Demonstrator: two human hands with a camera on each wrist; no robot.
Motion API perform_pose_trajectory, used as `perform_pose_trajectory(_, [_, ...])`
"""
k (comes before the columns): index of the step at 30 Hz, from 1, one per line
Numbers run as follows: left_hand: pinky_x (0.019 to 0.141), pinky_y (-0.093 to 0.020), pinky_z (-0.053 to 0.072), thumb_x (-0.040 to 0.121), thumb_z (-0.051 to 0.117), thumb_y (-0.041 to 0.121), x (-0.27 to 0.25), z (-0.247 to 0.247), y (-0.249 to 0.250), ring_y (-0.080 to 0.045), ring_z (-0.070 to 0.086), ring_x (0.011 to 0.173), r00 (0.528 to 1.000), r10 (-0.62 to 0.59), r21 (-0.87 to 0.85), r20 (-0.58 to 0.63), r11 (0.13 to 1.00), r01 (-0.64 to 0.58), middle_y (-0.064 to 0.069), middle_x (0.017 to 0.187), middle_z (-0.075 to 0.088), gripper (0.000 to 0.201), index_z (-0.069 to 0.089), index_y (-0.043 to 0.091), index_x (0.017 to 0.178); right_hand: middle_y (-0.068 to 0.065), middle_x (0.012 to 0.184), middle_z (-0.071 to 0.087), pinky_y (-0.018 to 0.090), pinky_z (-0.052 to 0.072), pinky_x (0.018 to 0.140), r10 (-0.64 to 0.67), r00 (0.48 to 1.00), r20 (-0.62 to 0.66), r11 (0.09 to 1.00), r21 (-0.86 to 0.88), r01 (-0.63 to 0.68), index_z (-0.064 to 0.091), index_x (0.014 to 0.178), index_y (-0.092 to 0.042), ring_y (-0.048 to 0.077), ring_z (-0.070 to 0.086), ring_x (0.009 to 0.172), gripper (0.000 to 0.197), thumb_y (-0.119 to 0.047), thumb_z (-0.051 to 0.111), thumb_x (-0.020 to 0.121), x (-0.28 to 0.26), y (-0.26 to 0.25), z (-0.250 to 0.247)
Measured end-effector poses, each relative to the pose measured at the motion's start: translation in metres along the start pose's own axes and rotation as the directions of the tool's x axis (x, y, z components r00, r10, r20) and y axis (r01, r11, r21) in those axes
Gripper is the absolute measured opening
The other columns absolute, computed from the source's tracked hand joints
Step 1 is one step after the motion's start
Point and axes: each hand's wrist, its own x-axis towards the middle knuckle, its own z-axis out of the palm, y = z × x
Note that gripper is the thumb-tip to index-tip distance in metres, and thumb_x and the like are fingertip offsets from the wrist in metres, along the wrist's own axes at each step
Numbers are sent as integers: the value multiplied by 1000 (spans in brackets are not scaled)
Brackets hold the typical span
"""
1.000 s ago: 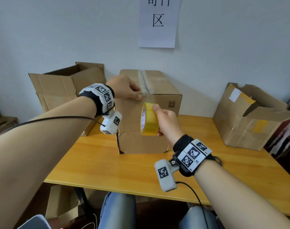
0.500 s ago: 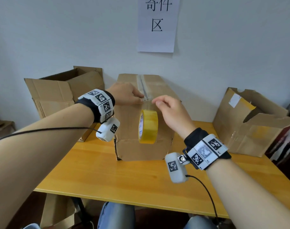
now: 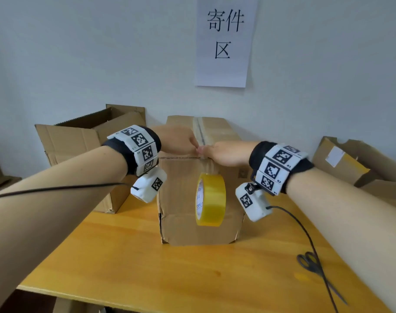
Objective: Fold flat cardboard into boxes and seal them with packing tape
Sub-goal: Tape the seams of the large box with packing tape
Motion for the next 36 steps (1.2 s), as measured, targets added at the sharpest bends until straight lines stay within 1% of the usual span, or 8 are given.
perform_pose_trajectory(3, [88,-29,36,102,49,46,11,-6,-6,-14,54,101,999,-23,-37,48,999,25,5,116,66,37,69,29,127,7,144,51,27,30,112,67,997,33,997,22,-68,52,141,-12,22,48,133,63,-54,19,107,19,1,-9])
perform_pose_trajectory(7, [64,-25,43,96,59,49,26,-15,-12,-15,50,62,993,-77,-127,93,988,88,2,66,49,26,66,30,80,5,90,59,12,44,57,74,995,72,975,203,-87,56,88,-15,14,54,75,36,-27,31,110,44,-1,-25])
perform_pose_trajectory(13, [78,-29,60,87,68,56,38,-25,-11,-23,71,89,980,-102,-139,168,982,126,-1,106,62,24,71,32,84,7,143,56,21,33,70,140,981,136,990,-19,-139,52,137,-10,25,45,139,33,-16,37,107,54,-14,-47])
perform_pose_trajectory(17, [85,-35,61,96,50,61,38,-29,-9,-25,70,96,970,-98,-216,221,965,147,9,125,55,42,79,31,96,29,135,51,23,26,76,176,962,207,984,-43,-171,48,137,12,29,46,117,38,3,34,103,84,-12,-45])
perform_pose_trajectory(19, [90,-40,59,99,41,59,39,-30,-10,-28,67,102,954,-127,-254,270,947,198,15,131,58,48,80,31,99,16,113,51,28,34,76,127,972,196,992,-39,-122,58,128,9,24,40,105,37,-4,39,98,84,-10,-53])
perform_pose_trajectory(28, [98,-44,52,102,28,42,42,-47,5,-28,69,99,929,-195,-239,314,931,276,18,107,75,59,83,24,93,9,156,42,3,40,48,105,982,156,979,159,-130,35,151,-1,18,29,149,44,-10,38,108,77,-4,-63])
perform_pose_trajectory(33, [62,-27,43,107,20,30,50,-53,3,-26,68,105,939,-218,-154,265,952,264,4,119,73,53,68,15,124,7,153,47,19,31,90,149,974,170,961,208,-184,53,140,0,19,32,148,49,-23,23,108,69,3,-67])
perform_pose_trajectory(36, [75,-26,53,108,26,30,64,-49,-9,-20,56,119,955,-193,-214,227,946,242,4,140,59,47,62,15,133,16,150,50,27,33,98,161,975,152,955,226,-193,58,134,5,28,37,145,50,-19,26,106,67,4,-71])
